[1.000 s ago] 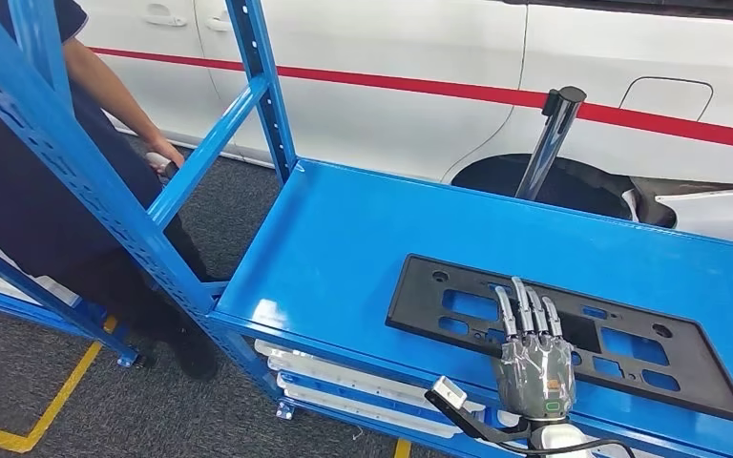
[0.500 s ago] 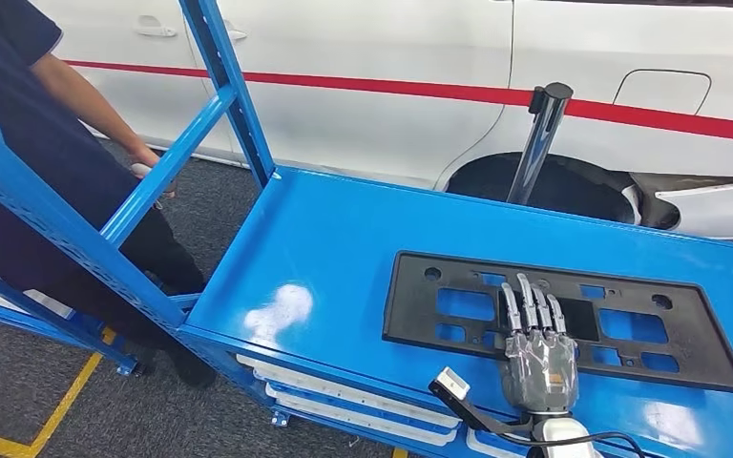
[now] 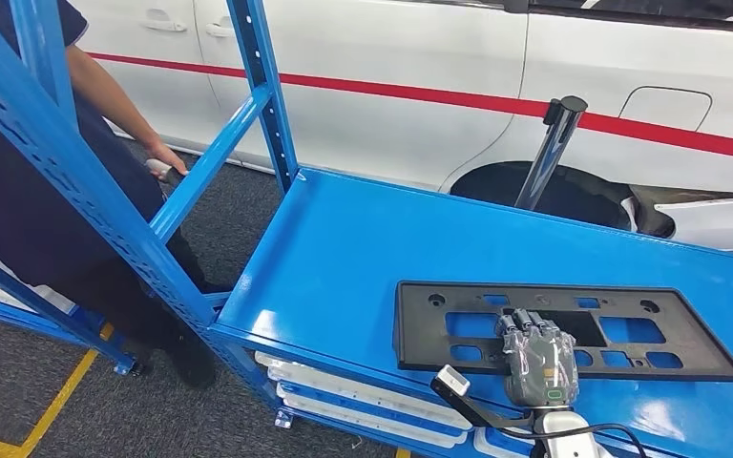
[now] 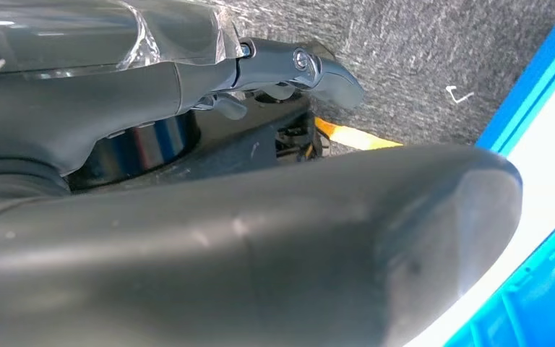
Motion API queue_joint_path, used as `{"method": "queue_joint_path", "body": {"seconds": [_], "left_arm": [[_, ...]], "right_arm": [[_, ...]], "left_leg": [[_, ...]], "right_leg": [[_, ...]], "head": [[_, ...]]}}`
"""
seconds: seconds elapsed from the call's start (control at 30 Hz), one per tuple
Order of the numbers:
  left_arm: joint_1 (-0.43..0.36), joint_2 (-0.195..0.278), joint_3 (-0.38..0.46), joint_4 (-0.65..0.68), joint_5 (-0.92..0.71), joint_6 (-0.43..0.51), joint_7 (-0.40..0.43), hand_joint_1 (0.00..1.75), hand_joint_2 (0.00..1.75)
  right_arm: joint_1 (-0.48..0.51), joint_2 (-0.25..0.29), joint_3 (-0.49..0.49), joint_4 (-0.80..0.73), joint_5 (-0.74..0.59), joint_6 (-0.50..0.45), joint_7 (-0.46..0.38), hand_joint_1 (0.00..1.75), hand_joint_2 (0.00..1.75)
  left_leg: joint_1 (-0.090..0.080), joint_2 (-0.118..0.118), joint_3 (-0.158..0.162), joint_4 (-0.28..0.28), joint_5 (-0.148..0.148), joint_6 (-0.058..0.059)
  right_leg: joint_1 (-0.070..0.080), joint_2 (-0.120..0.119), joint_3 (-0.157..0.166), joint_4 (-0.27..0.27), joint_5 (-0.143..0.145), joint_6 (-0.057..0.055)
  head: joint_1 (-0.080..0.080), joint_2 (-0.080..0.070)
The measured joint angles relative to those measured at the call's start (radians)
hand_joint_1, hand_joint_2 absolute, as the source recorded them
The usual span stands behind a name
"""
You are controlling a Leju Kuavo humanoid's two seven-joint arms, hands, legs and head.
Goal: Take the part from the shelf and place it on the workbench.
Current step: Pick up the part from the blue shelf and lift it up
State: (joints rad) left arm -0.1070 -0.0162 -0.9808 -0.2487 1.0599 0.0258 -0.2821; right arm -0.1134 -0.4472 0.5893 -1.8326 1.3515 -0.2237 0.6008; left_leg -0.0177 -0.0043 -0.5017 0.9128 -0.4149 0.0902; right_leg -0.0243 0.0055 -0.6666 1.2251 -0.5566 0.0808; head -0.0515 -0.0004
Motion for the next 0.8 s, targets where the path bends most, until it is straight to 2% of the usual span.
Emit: {"method": "queue_joint_path", "body": {"seconds": [0.03, 0.1, 0.13, 0.17, 0.27, 0.43, 0.57, 0.7, 0.73, 0.8], "left_arm": [[0.001, 0.000, 0.000, 0.000, 0.000, 0.001, -0.001, 0.00, 0.00], [0.002, 0.000, 0.000, 0.000, -0.002, 0.005, -0.002, 0.00, 0.00], [0.001, -0.001, 0.000, 0.000, -0.002, 0.007, -0.003, 0.00, 0.00], [0.001, -0.001, 0.000, 0.000, -0.003, 0.008, -0.004, 0.00, 0.00], [0.001, -0.001, 0.000, 0.000, -0.004, 0.012, -0.009, 0.00, 0.00], [0.001, 0.000, -0.001, 0.000, -0.021, 0.038, -0.041, 0.00, 0.00], [-0.001, 0.000, -0.004, 0.000, -0.031, 0.047, -0.056, 0.00, 0.00], [-0.003, 0.001, -0.012, 0.000, -0.046, 0.063, -0.072, 0.00, 1.75], [-0.004, 0.001, -0.015, 0.000, -0.053, 0.070, -0.083, 0.00, 1.75], [-0.010, 0.001, -0.022, 0.000, -0.070, 0.083, -0.112, 0.00, 0.87]], "right_arm": [[0.000, -0.002, 0.002, 0.000, 0.002, -0.002, 0.000, 1.75, 1.75], [-0.002, -0.005, 0.005, -0.003, 0.011, -0.015, 0.002, 1.75, 1.75], [-0.003, -0.007, 0.006, -0.006, 0.015, -0.025, 0.004, 1.75, 1.75], [-0.004, -0.008, 0.008, -0.009, 0.017, -0.038, 0.005, 1.75, 1.75], [-0.001, -0.009, 0.010, -0.019, 0.008, -0.097, 0.006, 1.75, 1.75], [0.012, -0.011, -0.015, -0.067, -0.025, -0.269, 0.006, 1.75, 1.75], [0.016, -0.014, -0.049, -0.130, -0.045, -0.306, -0.002, 1.75, 1.75], [0.024, -0.015, -0.072, -0.178, -0.026, -0.333, -0.016, 1.75, 1.75], [0.025, -0.015, -0.077, -0.197, -0.007, -0.353, -0.023, 1.75, 1.75], [0.023, -0.015, -0.092, -0.250, 0.043, -0.390, -0.036, 1.75, 1.75]], "left_leg": [[-0.001, 0.000, 0.002, 0.001, -0.002, 0.000], [-0.004, -0.001, 0.008, 0.004, -0.008, -0.003], [-0.007, -0.001, 0.009, 0.006, -0.012, -0.007], [-0.009, -0.001, 0.009, 0.008, -0.016, -0.009], [-0.010, 0.000, 0.005, 0.013, -0.020, -0.007], [-0.004, 0.000, 0.004, 0.011, -0.018, -0.011], [-0.001, 0.000, 0.003, 0.011, -0.018, -0.016], [-0.001, 0.000, 0.002, 0.011, -0.018, -0.018], [-0.002, 0.000, 0.002, 0.011, -0.017, -0.018], [-0.002, 0.000, 0.002, 0.011, -0.017, -0.018]], "right_leg": [[0.000, 0.000, 0.021, -0.046, 0.032, -0.001], [0.004, 0.000, 0.093, -0.195, 0.102, -0.010], [0.006, 0.000, 0.119, -0.250, 0.123, -0.017], [0.007, 0.000, 0.133, -0.281, 0.131, -0.022], [0.009, -0.001, 0.134, -0.290, 0.134, -0.025], [0.015, 0.000, 0.131, -0.289, 0.133, -0.027], [0.017, 0.000, 0.130, -0.289, 0.131, -0.031], [0.017, 0.000, 0.130, -0.289, 0.132, -0.033], [0.017, 0.000, 0.130, -0.289, 0.132, -0.033], [0.017, 0.000, 0.130, -0.289, 0.132, -0.033]], "head": [[0.000, 0.000], [0.000, 0.000], [0.000, 0.000], [0.000, 0.000], [-0.001, 0.000], [-0.001, 0.000], [-0.001, 0.000], [-0.001, 0.000], [-0.001, 0.000], [-0.001, 0.000]]}}
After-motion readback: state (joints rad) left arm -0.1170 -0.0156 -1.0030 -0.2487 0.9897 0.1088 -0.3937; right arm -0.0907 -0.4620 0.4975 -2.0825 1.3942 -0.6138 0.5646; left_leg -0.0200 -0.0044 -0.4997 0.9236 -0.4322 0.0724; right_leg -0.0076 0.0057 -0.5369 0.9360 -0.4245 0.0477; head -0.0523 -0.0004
